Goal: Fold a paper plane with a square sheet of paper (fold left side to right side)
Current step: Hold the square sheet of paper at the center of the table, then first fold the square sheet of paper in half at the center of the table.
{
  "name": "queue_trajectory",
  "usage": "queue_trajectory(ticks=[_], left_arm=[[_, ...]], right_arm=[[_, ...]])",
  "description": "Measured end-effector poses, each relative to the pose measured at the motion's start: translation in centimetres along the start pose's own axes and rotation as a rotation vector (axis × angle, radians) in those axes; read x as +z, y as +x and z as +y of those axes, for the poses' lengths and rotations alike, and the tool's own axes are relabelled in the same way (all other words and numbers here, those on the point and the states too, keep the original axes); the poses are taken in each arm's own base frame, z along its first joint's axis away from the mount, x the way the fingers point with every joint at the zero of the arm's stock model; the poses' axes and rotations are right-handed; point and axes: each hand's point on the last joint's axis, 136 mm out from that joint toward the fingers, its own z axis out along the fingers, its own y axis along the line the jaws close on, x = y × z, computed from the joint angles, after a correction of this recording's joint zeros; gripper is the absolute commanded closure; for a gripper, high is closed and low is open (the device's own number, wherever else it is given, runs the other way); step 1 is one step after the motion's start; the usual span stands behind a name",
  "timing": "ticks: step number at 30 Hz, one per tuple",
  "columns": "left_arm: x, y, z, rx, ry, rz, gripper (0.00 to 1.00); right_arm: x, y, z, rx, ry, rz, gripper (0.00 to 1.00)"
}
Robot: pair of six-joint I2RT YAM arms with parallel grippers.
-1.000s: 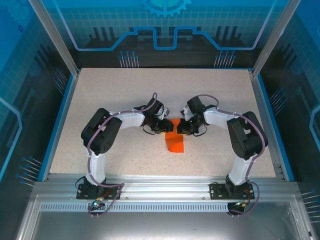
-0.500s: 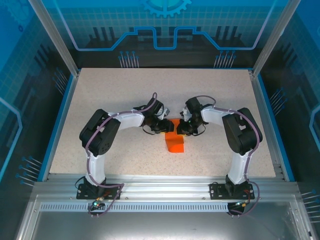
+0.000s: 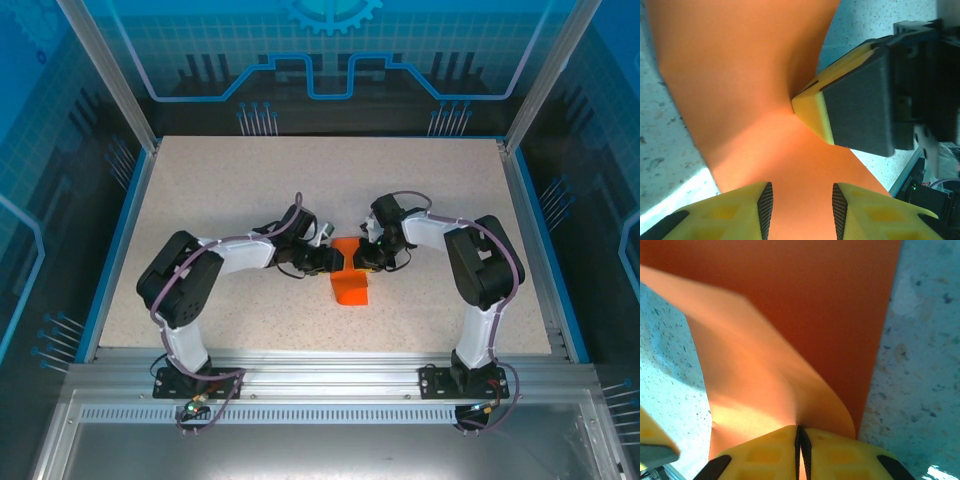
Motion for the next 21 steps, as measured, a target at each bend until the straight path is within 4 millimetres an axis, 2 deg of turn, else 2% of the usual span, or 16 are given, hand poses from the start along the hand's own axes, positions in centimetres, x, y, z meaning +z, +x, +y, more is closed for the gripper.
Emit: queue_trajectory(ticks=[10,21], left_arm=[[1.6,1.2,0.9,-0.014,-0.010,0.049,0.60],[2.0,2.3,1.2,0.037,-0.006,0.063,0.60]], right_arm=[[0.0,0.0,0.0,0.001,0.001,0.000,0.86],[0.0,0.0,0.0,0.005,0.002,0.000,0.86]])
